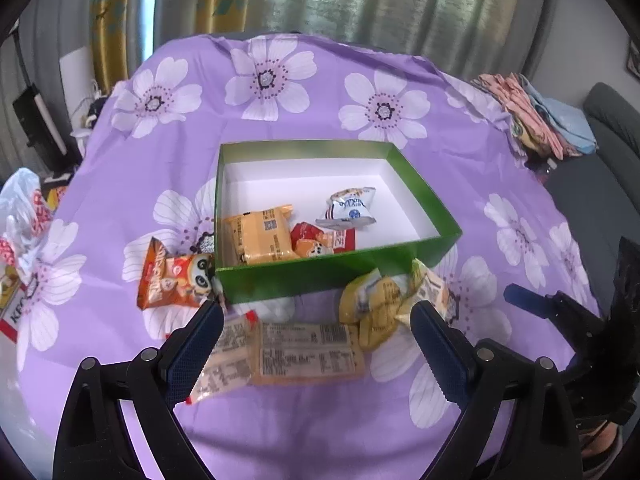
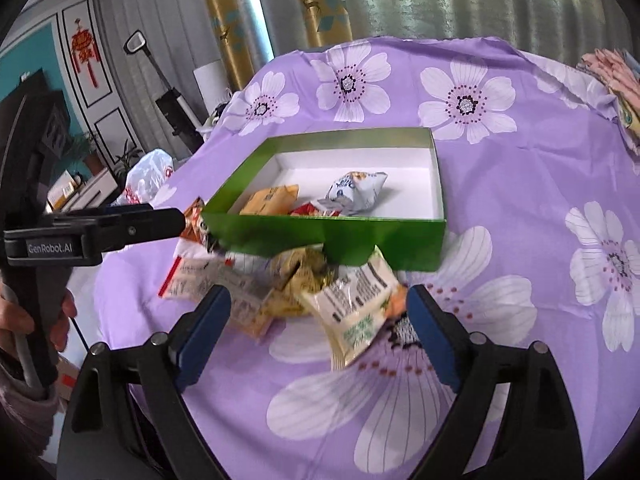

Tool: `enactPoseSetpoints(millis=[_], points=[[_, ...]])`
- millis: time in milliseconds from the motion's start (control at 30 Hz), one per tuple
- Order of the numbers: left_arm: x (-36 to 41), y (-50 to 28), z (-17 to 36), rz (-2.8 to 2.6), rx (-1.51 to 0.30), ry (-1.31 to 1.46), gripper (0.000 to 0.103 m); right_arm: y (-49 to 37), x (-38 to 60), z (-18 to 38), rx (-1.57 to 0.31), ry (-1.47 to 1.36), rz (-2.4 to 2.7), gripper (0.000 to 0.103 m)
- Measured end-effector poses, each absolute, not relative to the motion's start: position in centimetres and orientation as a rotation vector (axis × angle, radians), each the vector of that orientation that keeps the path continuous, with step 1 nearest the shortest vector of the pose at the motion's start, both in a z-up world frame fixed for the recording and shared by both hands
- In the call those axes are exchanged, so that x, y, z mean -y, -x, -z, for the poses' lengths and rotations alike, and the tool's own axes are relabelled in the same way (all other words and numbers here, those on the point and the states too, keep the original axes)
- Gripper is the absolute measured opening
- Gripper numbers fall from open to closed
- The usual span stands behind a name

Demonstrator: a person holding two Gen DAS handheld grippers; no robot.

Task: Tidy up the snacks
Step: 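Withdraw the left gripper from the box toward the remaining snacks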

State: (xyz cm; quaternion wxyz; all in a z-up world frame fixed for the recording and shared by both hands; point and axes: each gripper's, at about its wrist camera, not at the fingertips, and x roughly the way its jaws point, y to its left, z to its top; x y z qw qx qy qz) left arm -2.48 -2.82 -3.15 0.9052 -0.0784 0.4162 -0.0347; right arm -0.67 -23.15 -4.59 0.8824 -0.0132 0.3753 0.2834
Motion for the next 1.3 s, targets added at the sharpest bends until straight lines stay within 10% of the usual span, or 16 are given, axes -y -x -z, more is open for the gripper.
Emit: enactPoseSetpoints(millis=[1300], points=[[8.3,5.8,2.5,0.104,-0.826,0.054,0.095,4.9,25.4,3.9,-0.748,0.01,-0.619,0.092]])
